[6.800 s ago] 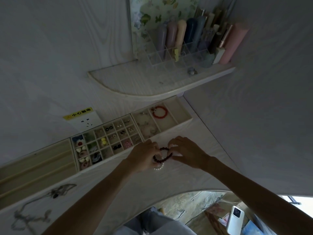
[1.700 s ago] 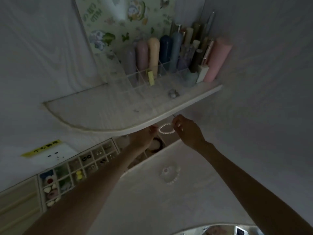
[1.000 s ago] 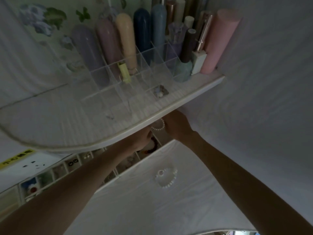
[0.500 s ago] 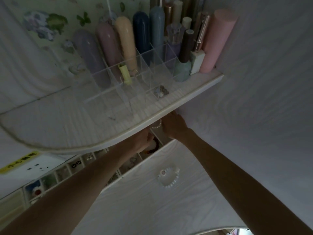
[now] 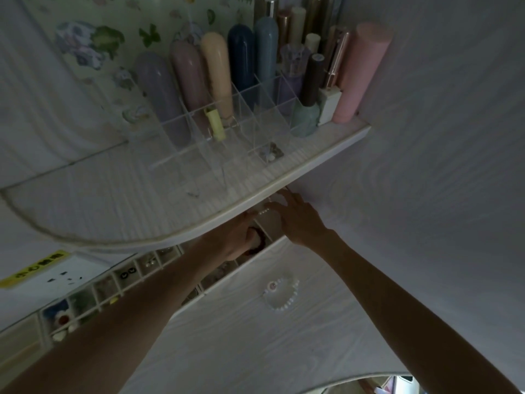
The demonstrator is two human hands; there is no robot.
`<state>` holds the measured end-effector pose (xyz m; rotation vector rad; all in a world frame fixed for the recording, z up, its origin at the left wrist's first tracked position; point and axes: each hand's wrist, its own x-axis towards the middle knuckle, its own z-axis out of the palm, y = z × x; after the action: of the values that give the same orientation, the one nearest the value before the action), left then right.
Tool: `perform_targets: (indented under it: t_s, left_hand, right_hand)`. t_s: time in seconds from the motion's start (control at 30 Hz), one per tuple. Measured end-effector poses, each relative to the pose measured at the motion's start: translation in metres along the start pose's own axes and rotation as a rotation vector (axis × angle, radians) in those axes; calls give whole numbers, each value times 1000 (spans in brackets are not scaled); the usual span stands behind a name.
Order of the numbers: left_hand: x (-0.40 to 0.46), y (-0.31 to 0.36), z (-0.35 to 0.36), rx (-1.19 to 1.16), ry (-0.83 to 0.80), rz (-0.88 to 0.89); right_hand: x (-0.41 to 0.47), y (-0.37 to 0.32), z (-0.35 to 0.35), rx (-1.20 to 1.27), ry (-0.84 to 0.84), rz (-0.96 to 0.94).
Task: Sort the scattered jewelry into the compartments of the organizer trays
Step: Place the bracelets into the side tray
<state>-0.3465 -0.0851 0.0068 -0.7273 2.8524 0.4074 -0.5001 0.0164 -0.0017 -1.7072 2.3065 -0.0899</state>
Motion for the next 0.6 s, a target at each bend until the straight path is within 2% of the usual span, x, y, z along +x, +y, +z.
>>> perform_targets:
  t_s: [0.13,0.23,0.33,0.43,0.53,0.6]
  left_hand:
    - [2,-2,2,-13,52,50]
    - [2,-3,6,73,53,87]
    - [0,-5,7,5,4,86]
    - [-9,-5,6,-34,18,138]
    - [-24,5,-3,-75,159,168]
    - [-41,19,-13,-101,306,144]
  right_hand:
    - [0,-1,-1,-7,15,-15]
    - [-1,1,0,-23,4,-25]
    - [-6,1,-5,-4,-13,-13]
    - [-21,-1,-13,68,106,-53]
    - [-50,-5,-18,164,309,-95]
    - [-73,-11,-17,251,354,-75]
